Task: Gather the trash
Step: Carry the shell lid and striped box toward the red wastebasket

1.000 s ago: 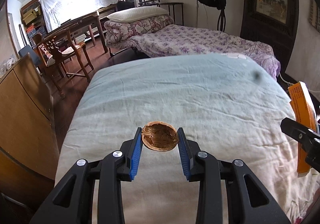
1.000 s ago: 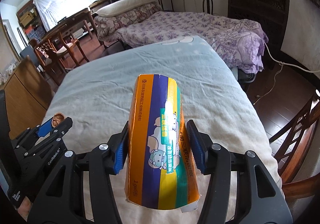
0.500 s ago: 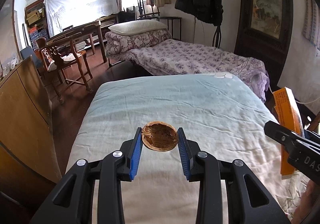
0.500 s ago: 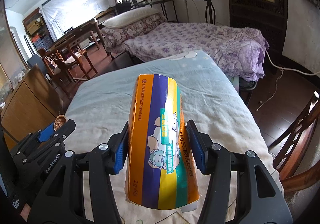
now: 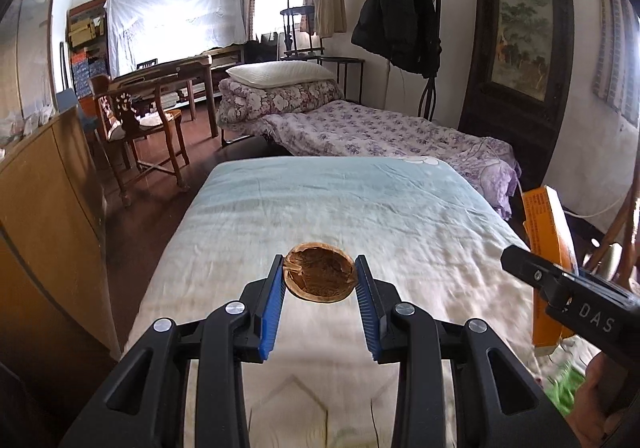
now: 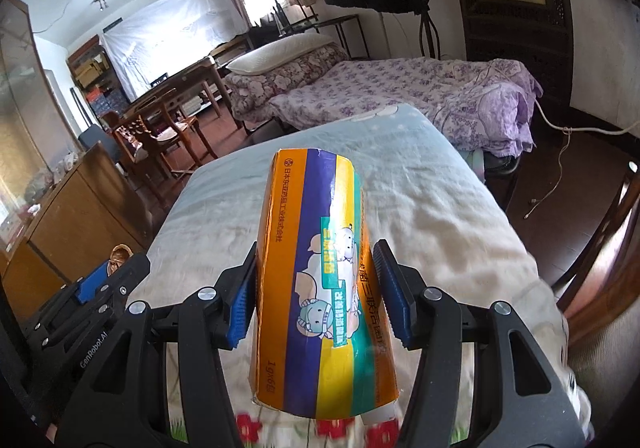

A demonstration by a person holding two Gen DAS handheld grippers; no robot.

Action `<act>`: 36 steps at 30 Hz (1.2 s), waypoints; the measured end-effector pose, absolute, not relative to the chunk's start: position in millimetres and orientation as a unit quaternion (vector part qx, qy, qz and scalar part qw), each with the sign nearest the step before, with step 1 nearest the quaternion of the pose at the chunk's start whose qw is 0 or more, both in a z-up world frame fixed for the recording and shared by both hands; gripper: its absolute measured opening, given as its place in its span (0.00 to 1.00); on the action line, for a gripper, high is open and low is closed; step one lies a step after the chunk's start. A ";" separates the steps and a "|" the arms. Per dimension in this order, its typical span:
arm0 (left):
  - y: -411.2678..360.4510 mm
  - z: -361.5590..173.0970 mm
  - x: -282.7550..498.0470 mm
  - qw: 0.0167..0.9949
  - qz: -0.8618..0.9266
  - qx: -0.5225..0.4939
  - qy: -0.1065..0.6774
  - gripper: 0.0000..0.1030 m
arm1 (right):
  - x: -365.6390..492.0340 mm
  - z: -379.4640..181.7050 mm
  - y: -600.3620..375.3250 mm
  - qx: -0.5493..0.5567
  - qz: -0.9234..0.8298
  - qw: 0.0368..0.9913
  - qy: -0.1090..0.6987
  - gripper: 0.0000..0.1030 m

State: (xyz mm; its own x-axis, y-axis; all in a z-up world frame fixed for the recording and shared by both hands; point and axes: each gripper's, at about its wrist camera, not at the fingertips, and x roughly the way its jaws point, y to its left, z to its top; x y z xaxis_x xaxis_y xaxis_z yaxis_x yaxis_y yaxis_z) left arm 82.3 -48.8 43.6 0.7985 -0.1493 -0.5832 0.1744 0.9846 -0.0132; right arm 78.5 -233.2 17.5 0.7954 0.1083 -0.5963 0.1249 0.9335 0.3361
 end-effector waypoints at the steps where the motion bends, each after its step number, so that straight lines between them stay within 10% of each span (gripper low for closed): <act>1: -46.4 43.0 76.8 0.948 -0.085 0.016 0.306 0.33 | 73.9 16.5 -234.4 0.186 -0.002 0.929 0.319 0.53; 36: 62.6 123.8 -112.1 0.978 -0.025 -0.020 0.206 0.33 | -86.5 104.4 -115.6 0.081 0.158 0.958 0.225 0.53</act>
